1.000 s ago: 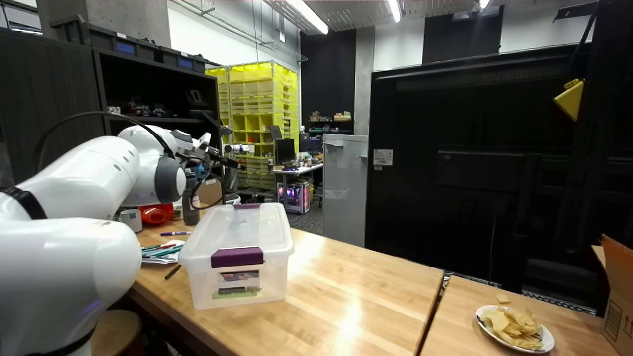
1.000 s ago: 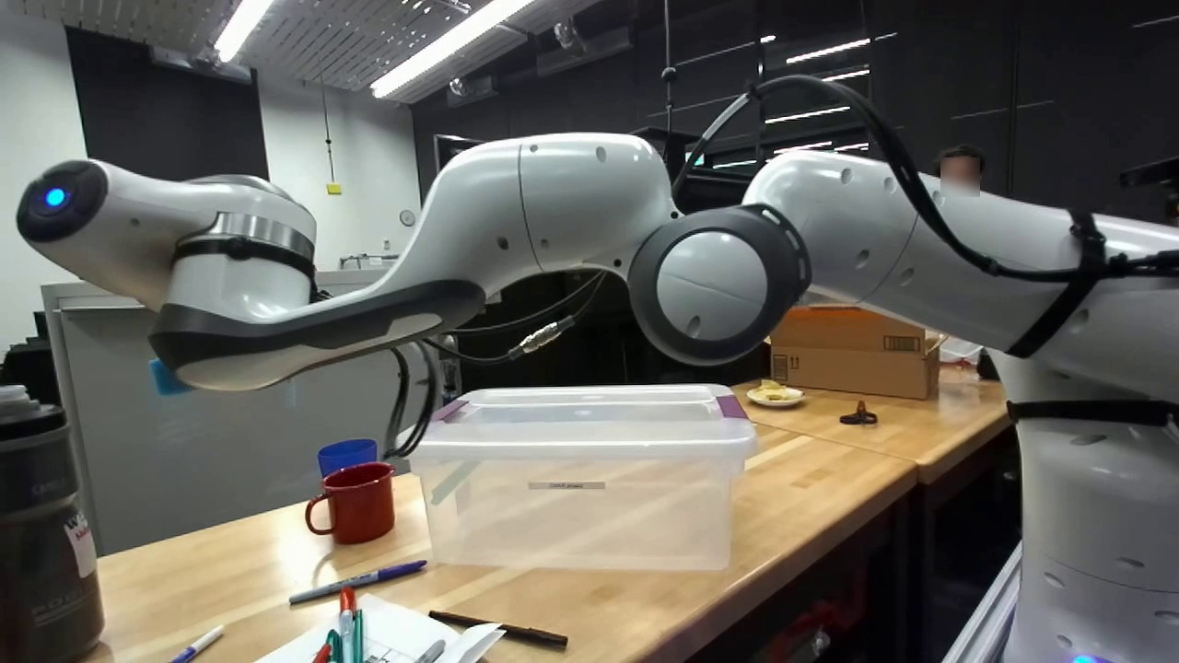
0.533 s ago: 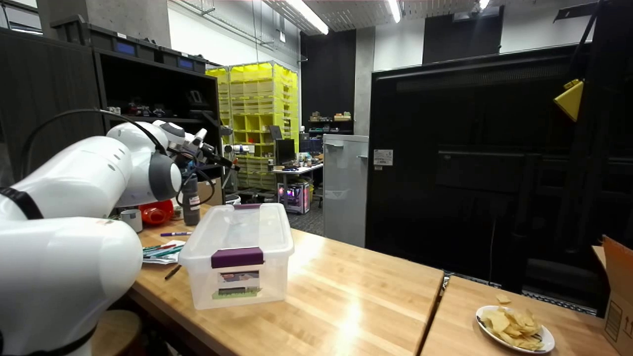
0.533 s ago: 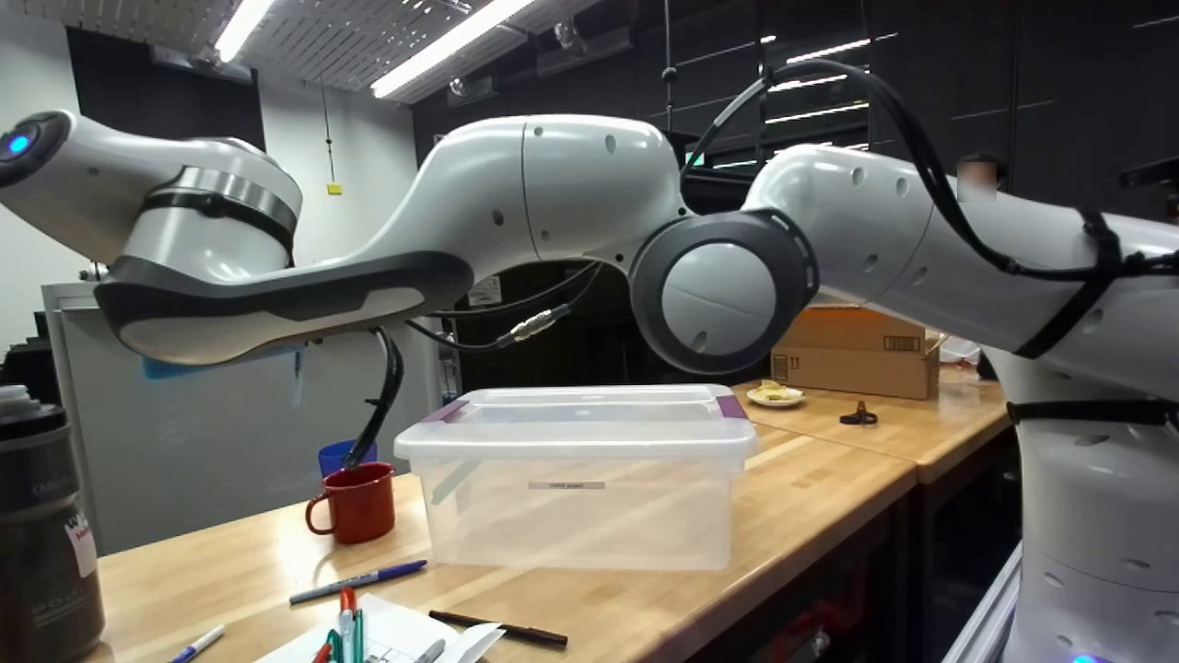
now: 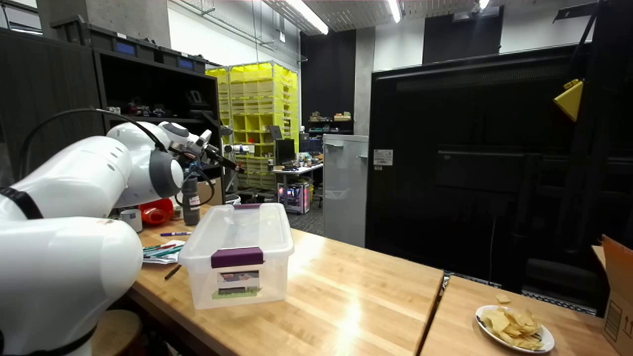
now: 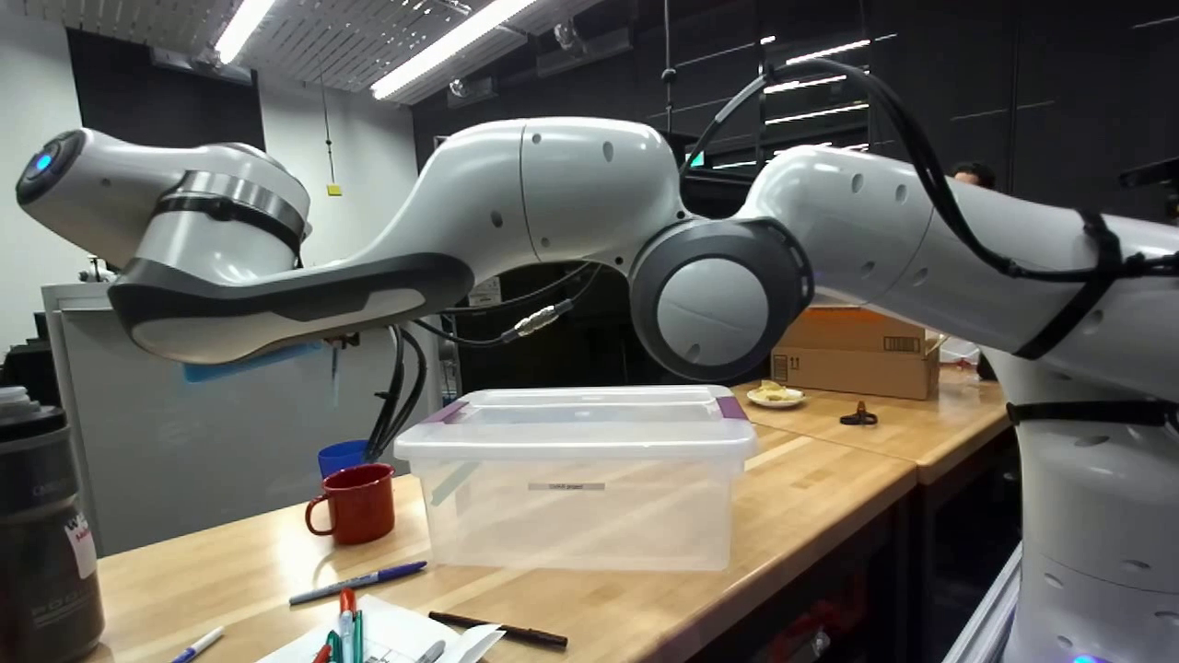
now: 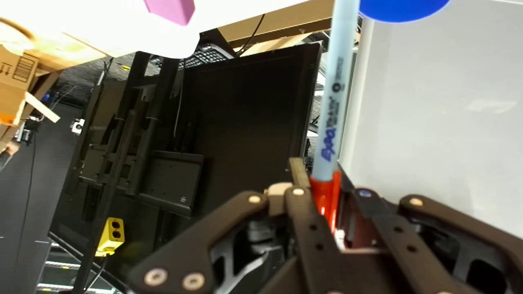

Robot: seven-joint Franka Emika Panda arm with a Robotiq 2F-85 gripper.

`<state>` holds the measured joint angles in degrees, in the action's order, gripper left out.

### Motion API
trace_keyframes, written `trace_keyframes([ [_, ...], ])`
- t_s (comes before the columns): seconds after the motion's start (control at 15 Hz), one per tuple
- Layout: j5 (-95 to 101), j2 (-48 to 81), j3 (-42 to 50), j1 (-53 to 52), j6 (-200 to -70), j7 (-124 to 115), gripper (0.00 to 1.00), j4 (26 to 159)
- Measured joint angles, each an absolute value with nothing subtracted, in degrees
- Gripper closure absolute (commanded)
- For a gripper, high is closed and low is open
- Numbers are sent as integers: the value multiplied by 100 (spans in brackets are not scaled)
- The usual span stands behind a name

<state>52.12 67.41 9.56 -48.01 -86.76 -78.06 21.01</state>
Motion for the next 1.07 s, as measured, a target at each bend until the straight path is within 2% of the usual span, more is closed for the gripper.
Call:
trace_keyframes([
  [1.0, 5052, 6810, 1244, -4802, -8287, -7641, 96, 2126],
  [1.07, 5052, 6826, 1251, -4802, -8286, -7615, 84, 2126],
])
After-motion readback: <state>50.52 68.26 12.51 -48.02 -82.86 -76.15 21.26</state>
